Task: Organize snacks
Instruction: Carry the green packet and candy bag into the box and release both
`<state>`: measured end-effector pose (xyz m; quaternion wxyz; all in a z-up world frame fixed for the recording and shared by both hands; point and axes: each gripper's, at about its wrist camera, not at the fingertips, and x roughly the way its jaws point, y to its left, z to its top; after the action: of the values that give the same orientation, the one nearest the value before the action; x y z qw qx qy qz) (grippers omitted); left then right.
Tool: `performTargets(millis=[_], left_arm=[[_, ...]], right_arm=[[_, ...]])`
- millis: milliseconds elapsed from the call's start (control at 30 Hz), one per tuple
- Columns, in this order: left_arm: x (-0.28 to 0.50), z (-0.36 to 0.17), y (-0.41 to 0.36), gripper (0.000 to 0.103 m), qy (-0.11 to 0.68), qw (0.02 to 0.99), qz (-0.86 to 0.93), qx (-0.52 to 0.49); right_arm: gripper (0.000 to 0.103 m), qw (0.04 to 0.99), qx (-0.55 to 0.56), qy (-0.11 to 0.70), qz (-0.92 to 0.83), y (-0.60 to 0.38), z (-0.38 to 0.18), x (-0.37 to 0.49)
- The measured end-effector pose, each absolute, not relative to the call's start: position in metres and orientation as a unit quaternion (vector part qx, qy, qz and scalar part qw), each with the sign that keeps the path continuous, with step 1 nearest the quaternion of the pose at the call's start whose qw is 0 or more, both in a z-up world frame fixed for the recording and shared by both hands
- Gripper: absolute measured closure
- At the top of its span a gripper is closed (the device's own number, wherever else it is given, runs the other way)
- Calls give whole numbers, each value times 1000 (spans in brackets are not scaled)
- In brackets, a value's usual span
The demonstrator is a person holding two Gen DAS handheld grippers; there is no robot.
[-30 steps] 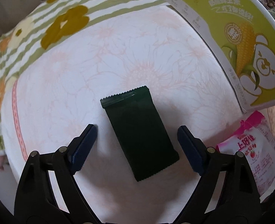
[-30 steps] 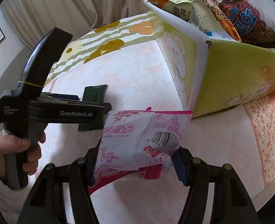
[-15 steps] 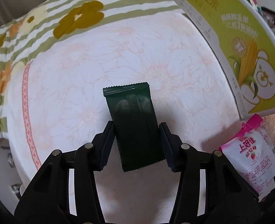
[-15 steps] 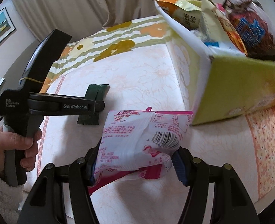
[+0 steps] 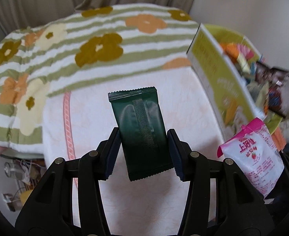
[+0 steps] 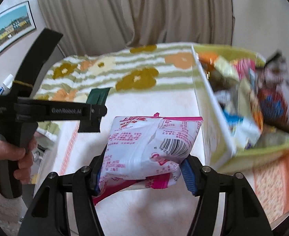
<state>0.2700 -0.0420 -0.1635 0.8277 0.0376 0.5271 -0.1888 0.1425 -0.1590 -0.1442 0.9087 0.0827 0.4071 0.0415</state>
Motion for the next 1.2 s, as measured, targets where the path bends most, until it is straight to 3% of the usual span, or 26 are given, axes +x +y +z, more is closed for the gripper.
performTargets(millis=[267, 533, 1100, 1133, 1200], left_arm=[[269, -99, -65, 59, 474, 856, -205, 26], [261, -60, -146, 59, 437, 878, -193, -11], [301, -91, -321, 58, 483, 849, -214, -26], [304, -93, -323, 56, 484, 848, -216, -24], [310, -96, -330, 32, 489, 845, -217, -19]], right_arm=[[44, 931, 93, 351, 46, -193, -82, 149], [44, 940, 66, 330, 56, -287, -35, 164], [44, 933, 90, 346, 49, -437, -37, 213], [44, 931, 94, 348, 49, -440, -40, 215], [44, 929, 99, 354, 51, -445, -44, 218]])
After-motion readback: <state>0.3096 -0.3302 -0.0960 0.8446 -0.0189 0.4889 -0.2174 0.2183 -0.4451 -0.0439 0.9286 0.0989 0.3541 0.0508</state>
